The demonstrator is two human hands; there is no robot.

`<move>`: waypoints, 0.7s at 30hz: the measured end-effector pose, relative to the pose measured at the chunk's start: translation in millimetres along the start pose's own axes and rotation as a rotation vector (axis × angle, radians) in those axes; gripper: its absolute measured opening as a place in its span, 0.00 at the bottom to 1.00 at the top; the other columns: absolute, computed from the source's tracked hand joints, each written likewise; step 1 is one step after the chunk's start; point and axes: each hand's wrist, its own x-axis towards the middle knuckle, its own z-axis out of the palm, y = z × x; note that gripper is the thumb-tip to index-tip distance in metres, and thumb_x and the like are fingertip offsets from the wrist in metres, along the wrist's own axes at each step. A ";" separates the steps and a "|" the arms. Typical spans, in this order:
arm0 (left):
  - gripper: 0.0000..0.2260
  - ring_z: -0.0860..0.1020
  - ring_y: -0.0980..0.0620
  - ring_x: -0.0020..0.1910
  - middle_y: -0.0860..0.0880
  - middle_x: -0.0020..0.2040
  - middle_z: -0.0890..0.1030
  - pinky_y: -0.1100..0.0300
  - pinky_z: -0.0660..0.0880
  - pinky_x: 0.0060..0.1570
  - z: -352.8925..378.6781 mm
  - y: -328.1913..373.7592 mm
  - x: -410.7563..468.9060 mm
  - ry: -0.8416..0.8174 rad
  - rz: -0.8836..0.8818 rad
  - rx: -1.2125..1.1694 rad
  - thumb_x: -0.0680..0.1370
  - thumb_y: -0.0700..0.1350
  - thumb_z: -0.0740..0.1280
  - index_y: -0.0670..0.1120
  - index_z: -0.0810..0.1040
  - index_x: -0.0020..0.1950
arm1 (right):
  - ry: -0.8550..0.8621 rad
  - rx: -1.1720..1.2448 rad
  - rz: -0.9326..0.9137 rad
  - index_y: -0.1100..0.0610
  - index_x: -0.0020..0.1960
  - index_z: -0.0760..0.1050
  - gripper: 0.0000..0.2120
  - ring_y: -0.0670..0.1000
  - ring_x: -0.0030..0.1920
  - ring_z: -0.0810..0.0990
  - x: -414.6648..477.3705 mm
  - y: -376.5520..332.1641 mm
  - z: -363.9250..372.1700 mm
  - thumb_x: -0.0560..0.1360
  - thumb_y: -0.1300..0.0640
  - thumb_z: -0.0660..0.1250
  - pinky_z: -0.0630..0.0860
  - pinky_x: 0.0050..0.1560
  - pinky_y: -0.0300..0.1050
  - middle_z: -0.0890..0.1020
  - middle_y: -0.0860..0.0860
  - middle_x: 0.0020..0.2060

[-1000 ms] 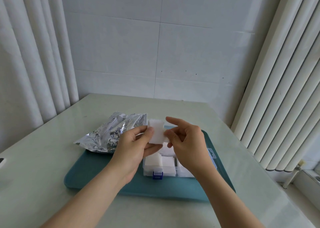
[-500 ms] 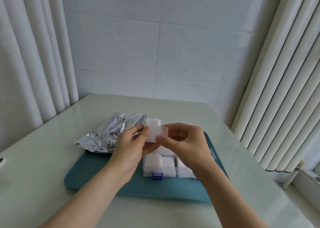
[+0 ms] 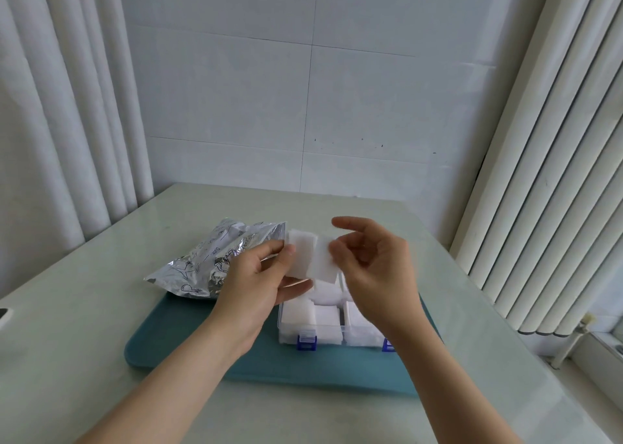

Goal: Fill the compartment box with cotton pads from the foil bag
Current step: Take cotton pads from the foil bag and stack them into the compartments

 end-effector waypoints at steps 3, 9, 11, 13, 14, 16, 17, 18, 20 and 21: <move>0.13 0.87 0.39 0.56 0.37 0.56 0.87 0.51 0.85 0.54 2.0 -0.7 -1.1 -0.073 -0.039 -0.014 0.87 0.46 0.62 0.42 0.84 0.62 | 0.022 -0.043 0.034 0.50 0.53 0.86 0.10 0.47 0.41 0.87 -3.4 1.3 8.4 0.76 0.62 0.77 0.85 0.48 0.49 0.87 0.43 0.40; 0.14 0.87 0.38 0.55 0.34 0.56 0.86 0.50 0.86 0.52 5.6 3.4 -5.1 -0.161 -0.180 -0.149 0.86 0.46 0.64 0.38 0.84 0.63 | 0.109 -0.098 0.010 0.50 0.49 0.86 0.07 0.45 0.36 0.85 -6.8 2.1 11.1 0.74 0.60 0.79 0.84 0.41 0.49 0.86 0.40 0.39; 0.14 0.87 0.38 0.54 0.34 0.56 0.86 0.51 0.86 0.51 5.5 3.3 -5.6 -0.173 -0.194 -0.162 0.85 0.46 0.65 0.38 0.84 0.63 | 0.110 -0.091 0.006 0.49 0.48 0.85 0.07 0.47 0.35 0.86 -6.6 3.2 13.4 0.74 0.60 0.79 0.84 0.39 0.51 0.85 0.43 0.38; 0.15 0.87 0.39 0.54 0.35 0.57 0.86 0.51 0.86 0.52 5.0 2.7 -5.5 -0.179 -0.199 -0.163 0.84 0.46 0.65 0.38 0.84 0.63 | 0.127 -0.104 -0.038 0.48 0.49 0.85 0.08 0.48 0.36 0.85 -5.9 6.2 15.6 0.74 0.60 0.79 0.84 0.39 0.52 0.83 0.45 0.38; 0.15 0.87 0.40 0.55 0.35 0.58 0.86 0.51 0.85 0.52 4.7 2.5 -4.8 -0.181 -0.198 -0.161 0.85 0.47 0.65 0.38 0.83 0.64 | 0.132 -0.130 -0.065 0.48 0.51 0.85 0.09 0.48 0.37 0.85 -5.2 8.4 16.3 0.75 0.59 0.78 0.84 0.40 0.48 0.82 0.44 0.40; 0.16 0.86 0.39 0.56 0.35 0.58 0.85 0.48 0.85 0.56 3.9 1.7 -4.7 -0.184 -0.199 -0.162 0.85 0.48 0.64 0.38 0.83 0.65 | 0.105 -0.219 -0.108 0.45 0.57 0.84 0.10 0.44 0.44 0.82 -6.1 13.1 17.1 0.78 0.56 0.76 0.78 0.44 0.35 0.80 0.42 0.47; 0.17 0.85 0.38 0.58 0.34 0.59 0.85 0.47 0.84 0.58 3.8 1.6 -4.4 -0.186 -0.200 -0.168 0.85 0.48 0.64 0.37 0.82 0.66 | 0.081 -0.271 -0.127 0.45 0.60 0.83 0.11 0.42 0.47 0.81 -6.5 15.2 17.5 0.79 0.54 0.74 0.76 0.46 0.31 0.79 0.41 0.52; 0.17 0.84 0.37 0.59 0.34 0.60 0.85 0.46 0.83 0.60 3.8 1.3 -4.0 -0.188 -0.204 -0.179 0.85 0.48 0.64 0.37 0.82 0.66 | 0.060 -0.318 -0.150 0.46 0.63 0.83 0.11 0.39 0.49 0.80 -7.0 17.7 18.2 0.81 0.53 0.72 0.74 0.47 0.29 0.80 0.40 0.55; 0.17 0.84 0.37 0.60 0.34 0.61 0.84 0.46 0.83 0.59 4.4 2.0 -3.1 -0.184 -0.215 -0.214 0.85 0.47 0.64 0.36 0.81 0.66 | 0.036 -0.377 -0.189 0.49 0.63 0.84 0.11 0.37 0.48 0.79 -6.9 22.3 20.1 0.84 0.53 0.68 0.73 0.48 0.29 0.83 0.42 0.55; 0.17 0.84 0.38 0.60 0.33 0.61 0.84 0.47 0.84 0.58 4.6 2.2 -2.8 -0.183 -0.221 -0.235 0.84 0.46 0.65 0.36 0.81 0.66 | 0.034 -0.391 -0.191 0.50 0.63 0.84 0.11 0.38 0.46 0.79 -7.3 23.5 21.0 0.84 0.52 0.67 0.74 0.48 0.31 0.84 0.43 0.52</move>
